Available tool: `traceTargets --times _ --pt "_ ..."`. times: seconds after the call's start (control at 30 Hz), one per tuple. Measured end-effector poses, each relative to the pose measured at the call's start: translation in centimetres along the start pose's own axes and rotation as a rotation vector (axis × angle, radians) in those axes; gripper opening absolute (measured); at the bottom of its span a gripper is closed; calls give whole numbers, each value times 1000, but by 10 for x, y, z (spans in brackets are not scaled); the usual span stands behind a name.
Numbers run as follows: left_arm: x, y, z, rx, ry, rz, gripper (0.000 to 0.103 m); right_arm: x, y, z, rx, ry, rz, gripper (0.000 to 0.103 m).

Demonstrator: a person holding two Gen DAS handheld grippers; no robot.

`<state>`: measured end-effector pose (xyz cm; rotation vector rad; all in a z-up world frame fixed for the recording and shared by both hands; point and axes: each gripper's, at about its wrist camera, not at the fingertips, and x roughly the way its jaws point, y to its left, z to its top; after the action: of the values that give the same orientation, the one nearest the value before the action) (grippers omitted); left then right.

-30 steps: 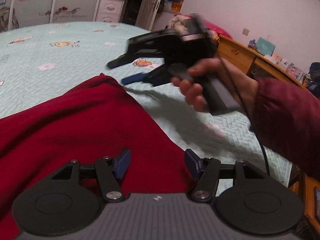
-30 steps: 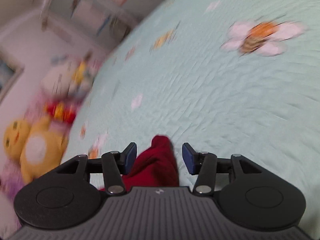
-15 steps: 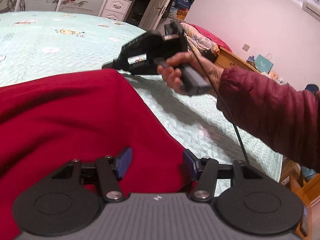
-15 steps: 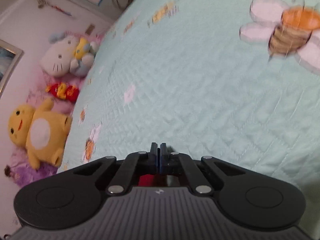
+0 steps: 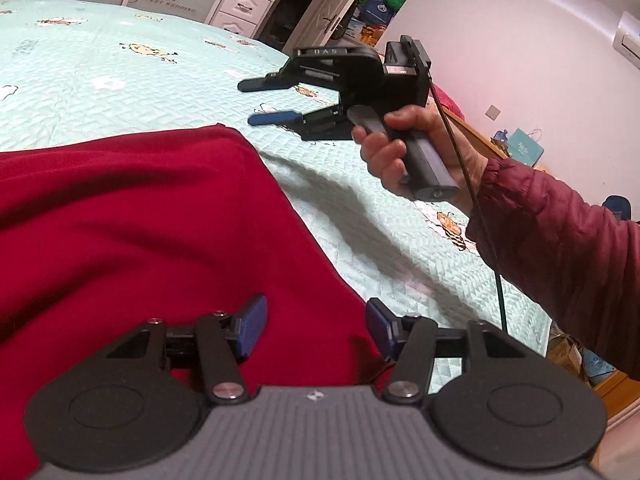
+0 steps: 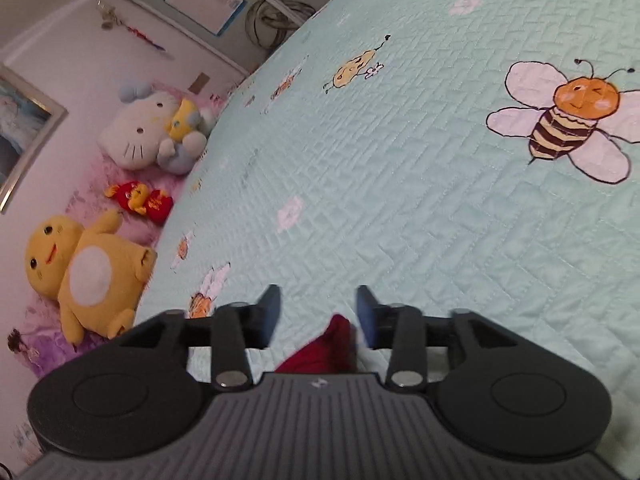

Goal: Fold clothes

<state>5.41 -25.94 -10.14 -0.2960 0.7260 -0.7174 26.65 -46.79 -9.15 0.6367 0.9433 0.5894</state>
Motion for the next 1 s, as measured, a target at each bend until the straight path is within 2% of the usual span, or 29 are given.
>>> traceTargets --times 0.07,0.1,0.13,0.2,0.33,0.47,0.53,0.57,0.63,0.7,0.8,0.9,1.0 --pt "-1 0 0 2 -2 1 58 14 0 -8 -29 46 -18 45" --pt "-1 -1 0 5 -3 2 58 24 2 -12 -64 62 -38 39" --pt "-2 -1 -1 8 -5 3 58 36 5 -16 -116 84 -53 2" --pt "-3 -3 -3 20 -15 10 58 53 4 -17 -155 96 -79 1" --pt "-5 -10 -8 52 -27 36 58 58 -14 -7 -34 63 -39 0" --pt "-7 -11 -12 59 -49 44 59 38 -25 -11 56 1 -44 1" --pt "-11 -8 -12 40 -58 32 59 23 -27 -15 89 -37 -67 7" --pt "-13 -5 -11 20 -60 21 59 12 -26 -16 99 -68 -84 16" --pt "-20 0 -9 -31 -64 1 58 -19 -19 -26 101 -134 -104 24" --pt "-33 5 -3 -85 -65 2 55 -57 -6 -45 69 -171 -94 24" --pt "-62 12 6 -130 -119 23 55 -112 28 -100 -16 -181 -97 24" --pt "-88 26 6 -186 -162 61 55 -146 57 -169 -87 -123 9 24" --pt "-91 45 -3 -225 -118 147 55 -141 62 -223 -59 -26 22 24"
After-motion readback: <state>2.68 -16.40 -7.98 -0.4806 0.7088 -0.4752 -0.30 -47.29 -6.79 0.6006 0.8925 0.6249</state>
